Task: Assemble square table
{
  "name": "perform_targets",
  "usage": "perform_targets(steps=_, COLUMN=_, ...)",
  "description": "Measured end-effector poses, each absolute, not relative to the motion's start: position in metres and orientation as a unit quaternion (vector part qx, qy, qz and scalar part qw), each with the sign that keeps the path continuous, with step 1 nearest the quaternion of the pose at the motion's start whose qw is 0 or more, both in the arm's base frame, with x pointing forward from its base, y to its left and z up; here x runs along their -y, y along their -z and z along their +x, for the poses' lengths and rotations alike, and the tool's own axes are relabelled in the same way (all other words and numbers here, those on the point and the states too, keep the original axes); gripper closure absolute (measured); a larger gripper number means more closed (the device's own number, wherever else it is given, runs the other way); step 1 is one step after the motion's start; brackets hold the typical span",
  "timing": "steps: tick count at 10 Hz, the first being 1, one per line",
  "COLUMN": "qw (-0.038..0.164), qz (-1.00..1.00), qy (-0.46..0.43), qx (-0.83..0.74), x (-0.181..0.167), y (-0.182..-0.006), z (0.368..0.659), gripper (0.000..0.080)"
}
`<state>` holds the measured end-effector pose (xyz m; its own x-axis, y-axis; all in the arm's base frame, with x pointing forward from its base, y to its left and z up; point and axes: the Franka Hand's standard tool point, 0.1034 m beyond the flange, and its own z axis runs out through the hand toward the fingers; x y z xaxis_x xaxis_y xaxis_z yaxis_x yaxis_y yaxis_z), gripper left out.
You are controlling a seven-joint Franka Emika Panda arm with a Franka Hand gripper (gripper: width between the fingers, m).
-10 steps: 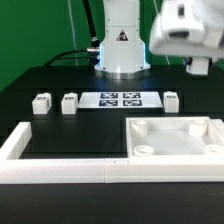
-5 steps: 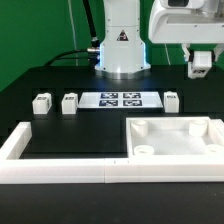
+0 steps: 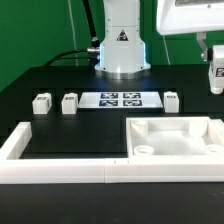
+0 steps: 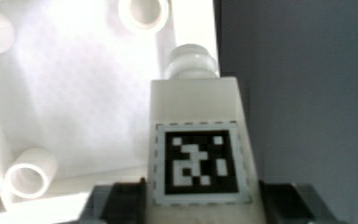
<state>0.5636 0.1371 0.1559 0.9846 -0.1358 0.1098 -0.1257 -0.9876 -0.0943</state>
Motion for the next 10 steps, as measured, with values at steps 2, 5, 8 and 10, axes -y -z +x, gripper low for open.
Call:
perform_targets(steps=2, qw=0.06, qz=-0.989, qy=0.122, qx=-0.064, x=-0.146, y=-0.156, z=0.569, gripper=0.0509)
perform_targets(steps=5, qw=0.067, qz=-0.977, qy=0.197, qx=-0.048, x=-0.135, y=-0.133, z=0.569, gripper=0.0509)
perform_targets(steps=8, qw=0.05, qz=-0.974, qy=0.22, qx=-0.024, x=-0.116, y=-0.149, z=0.602, gripper=0.0509)
perform_targets(steps=10, qw=0.05, qz=-0.974, qy=0.218, qx=-0.022, x=-0.117, y=-0.147, z=0.601, gripper=0.0509)
